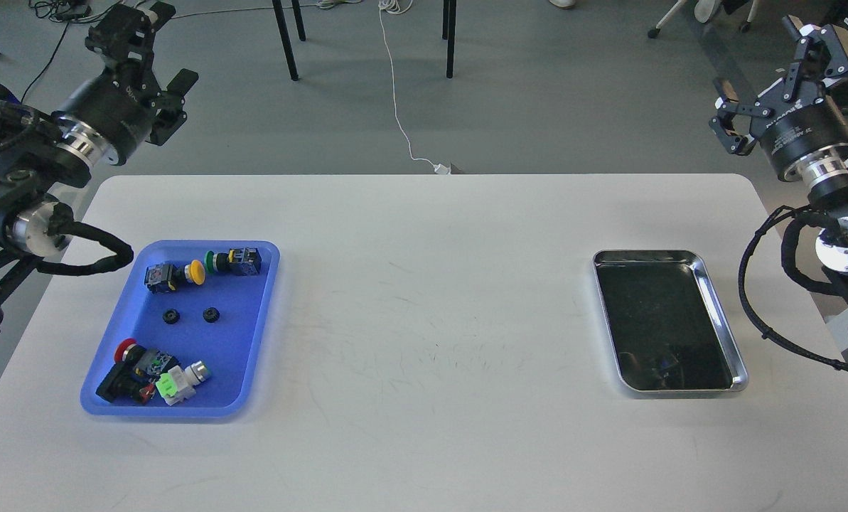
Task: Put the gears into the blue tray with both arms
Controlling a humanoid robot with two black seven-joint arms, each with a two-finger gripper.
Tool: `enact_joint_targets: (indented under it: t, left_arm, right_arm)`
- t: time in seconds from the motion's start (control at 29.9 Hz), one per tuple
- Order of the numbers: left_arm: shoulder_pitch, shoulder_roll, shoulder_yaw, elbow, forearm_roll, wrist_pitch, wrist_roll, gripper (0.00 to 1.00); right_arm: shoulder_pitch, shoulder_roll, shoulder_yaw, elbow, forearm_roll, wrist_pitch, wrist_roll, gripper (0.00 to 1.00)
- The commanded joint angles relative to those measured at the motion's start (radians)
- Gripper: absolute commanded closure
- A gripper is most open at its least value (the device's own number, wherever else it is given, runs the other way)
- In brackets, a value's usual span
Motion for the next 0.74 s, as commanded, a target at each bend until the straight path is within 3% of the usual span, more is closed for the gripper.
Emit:
enact_joint_targets:
  t: [0.0,0.13,0.2,0.4,0.7]
  left_arm:
    - [-0.001,-0.093,-0.056,0.120,-0.165,-0.054,0.012,0.02]
    - [0.006,-0.160,-0.108,0.246,-0.339,-0.147,0.082,0.02]
    - [0.008,-0.197,-0.123,0.287,-0.385,-0.174,0.110,0.02]
    - [0.019,-0.266,-0.172,0.346,-0.413,-0.180,0.113,0.02]
    - [0.062,-0.279,-0.180,0.318,-0.419,-0.186,0.083,0.02]
  right_arm:
    - [-0.001,0.058,0.098,-0.009,0.007,-0.005,-0.037,0.01]
    - [-0.001,0.112,0.143,-0.078,0.109,0.000,-0.100,0.01]
    - [0.000,0.135,0.146,-0.124,0.145,0.001,-0.104,0.01]
    - [-0.001,0.226,0.160,-0.214,0.151,0.007,-0.106,0.01]
    - [0.003,0.224,0.146,-0.205,0.149,0.055,-0.103,0.01]
